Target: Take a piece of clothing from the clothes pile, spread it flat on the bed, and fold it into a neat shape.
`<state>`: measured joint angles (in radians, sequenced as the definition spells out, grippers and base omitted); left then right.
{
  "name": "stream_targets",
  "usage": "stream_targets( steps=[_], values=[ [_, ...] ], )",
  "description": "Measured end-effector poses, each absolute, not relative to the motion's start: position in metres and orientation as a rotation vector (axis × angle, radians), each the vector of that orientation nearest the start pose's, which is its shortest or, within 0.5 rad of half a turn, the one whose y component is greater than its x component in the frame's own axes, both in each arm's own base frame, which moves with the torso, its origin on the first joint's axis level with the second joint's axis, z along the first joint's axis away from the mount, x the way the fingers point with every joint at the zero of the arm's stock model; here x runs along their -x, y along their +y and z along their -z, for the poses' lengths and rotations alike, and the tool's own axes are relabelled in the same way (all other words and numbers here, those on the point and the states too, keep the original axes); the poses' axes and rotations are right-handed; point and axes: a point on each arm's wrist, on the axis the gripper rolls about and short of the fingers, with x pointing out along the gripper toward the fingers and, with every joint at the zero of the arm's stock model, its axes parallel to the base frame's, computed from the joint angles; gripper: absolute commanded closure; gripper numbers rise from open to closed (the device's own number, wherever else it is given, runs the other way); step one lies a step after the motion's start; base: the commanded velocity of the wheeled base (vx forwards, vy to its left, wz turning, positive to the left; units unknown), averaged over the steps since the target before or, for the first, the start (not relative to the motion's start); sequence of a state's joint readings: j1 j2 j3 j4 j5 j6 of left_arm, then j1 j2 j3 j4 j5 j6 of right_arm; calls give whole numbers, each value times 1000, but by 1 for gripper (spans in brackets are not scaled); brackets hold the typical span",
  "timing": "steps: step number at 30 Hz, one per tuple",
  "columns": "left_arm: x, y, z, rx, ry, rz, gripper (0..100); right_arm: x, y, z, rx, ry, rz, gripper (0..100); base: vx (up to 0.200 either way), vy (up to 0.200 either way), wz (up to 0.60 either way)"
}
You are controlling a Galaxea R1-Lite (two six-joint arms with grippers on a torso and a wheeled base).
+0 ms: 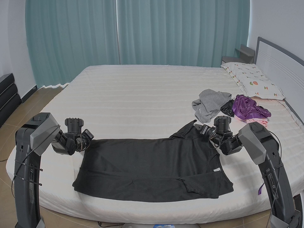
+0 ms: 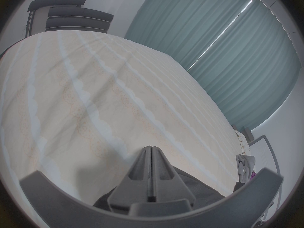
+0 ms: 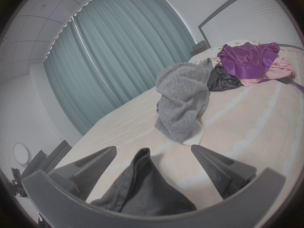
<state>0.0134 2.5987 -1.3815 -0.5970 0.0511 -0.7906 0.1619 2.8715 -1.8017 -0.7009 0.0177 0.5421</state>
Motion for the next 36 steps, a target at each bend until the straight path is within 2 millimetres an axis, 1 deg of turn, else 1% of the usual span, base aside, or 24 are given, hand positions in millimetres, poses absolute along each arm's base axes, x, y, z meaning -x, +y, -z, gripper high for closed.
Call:
stream_targets(
  steps=[3,8,11,16,17,27,31,36],
  values=[
    [-471,7,43,752,564,-303,100,-522,81,75,-511,444,-91,0,0,0,0],
    [-471,7,43,750,567,-301,100,-523,77,72,-516,444,-109,0,0,0,0],
    [-471,7,43,748,567,-300,100,-527,79,71,-517,432,-120,0,0,0,0],
    [-471,6,43,747,568,-298,100,-526,88,76,-512,451,-132,0,0,0,0],
    [-471,6,43,748,567,-298,100,-526,89,77,-511,453,-133,100,0,0,0],
    [-471,7,43,748,566,-298,100,-520,87,82,-510,484,-121,100,0,0,0],
    [-471,6,43,749,567,-298,100,-517,84,77,-514,484,-117,100,0,0,0],
    [-472,7,38,748,555,-298,100,-514,82,65,-521,447,-124,100,0,0,0]
  ],
)
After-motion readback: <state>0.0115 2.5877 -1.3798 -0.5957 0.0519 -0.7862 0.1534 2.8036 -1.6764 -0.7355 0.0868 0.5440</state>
